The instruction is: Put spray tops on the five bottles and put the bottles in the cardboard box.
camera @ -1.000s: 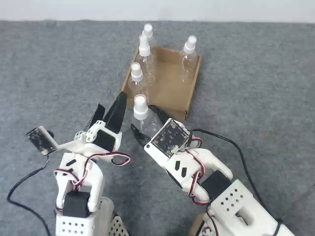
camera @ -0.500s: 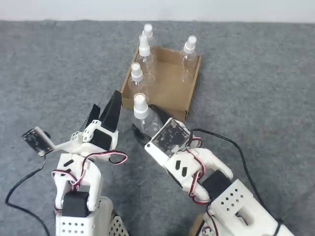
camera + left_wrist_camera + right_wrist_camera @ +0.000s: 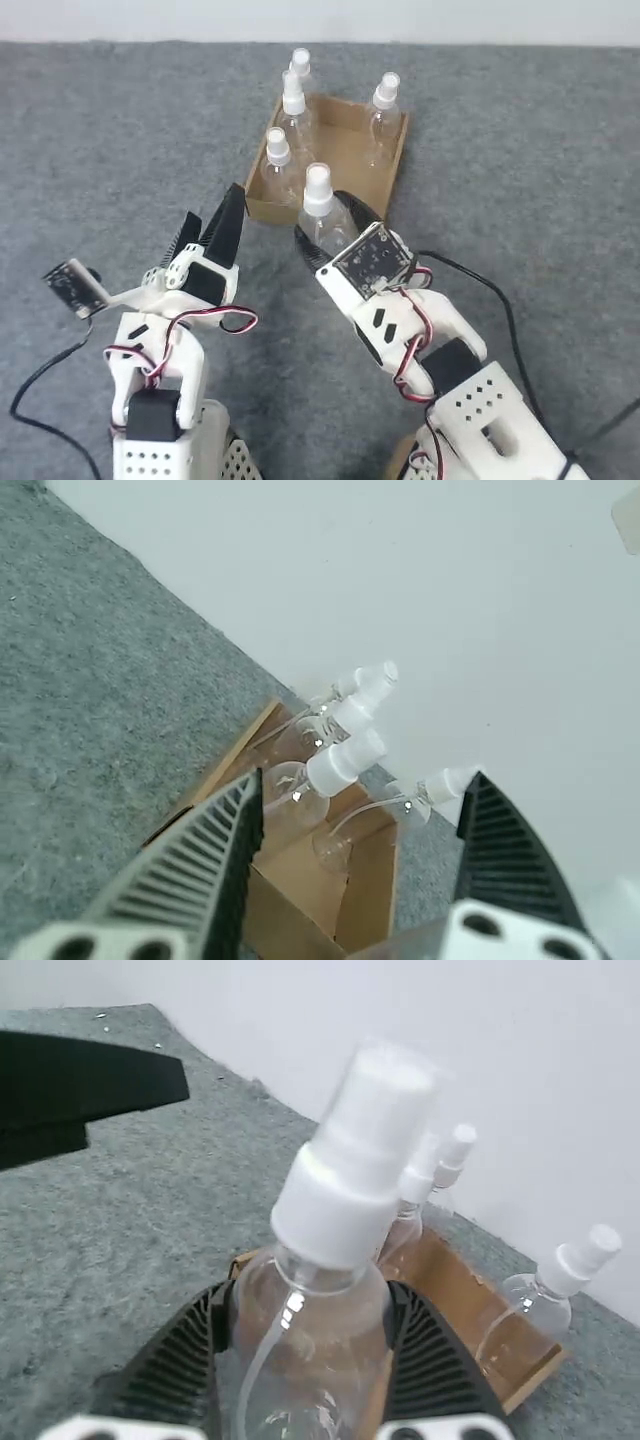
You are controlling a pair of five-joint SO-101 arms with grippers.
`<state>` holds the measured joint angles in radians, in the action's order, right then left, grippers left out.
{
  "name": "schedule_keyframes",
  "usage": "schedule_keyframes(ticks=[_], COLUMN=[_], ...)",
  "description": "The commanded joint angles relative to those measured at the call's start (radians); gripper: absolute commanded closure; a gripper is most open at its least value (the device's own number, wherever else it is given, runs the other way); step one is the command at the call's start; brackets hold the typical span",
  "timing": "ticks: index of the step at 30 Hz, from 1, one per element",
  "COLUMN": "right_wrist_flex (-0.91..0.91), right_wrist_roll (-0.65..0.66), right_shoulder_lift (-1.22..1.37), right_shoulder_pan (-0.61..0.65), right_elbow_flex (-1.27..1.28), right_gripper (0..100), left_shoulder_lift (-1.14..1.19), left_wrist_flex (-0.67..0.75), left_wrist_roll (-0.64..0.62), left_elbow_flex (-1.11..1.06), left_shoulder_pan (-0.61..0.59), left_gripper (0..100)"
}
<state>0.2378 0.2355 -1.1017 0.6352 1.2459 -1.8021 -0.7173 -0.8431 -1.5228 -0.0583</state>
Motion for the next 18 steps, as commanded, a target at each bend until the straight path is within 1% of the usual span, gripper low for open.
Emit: schedule_keyframes(ticks=[1, 10, 18], right_wrist_flex=[-0.033, -0.076, -0.074], right_wrist_roll=[-0.009, -0.009, -0.009], right_shoulder_lift=[-0.038, -0.005, 0.265], right_shoulder_pan=[-0.033, -0.071, -0.082], right_elbow_flex=[-0.087, -0.097, -0.219], right_gripper=[98.9, 99.1, 99.1], left_shoulder_lift=[-0.020, -0.020, -0.020], left_wrist_flex=[0.000, 0.000, 0.000], left_wrist_roll=[-0.002, -0.002, -0.002], left_elbow_flex=[0.018, 0.018, 0.018], left_shoulder_pan=[-0.003, -0.003, -0.003], left_gripper=[70, 70, 70])
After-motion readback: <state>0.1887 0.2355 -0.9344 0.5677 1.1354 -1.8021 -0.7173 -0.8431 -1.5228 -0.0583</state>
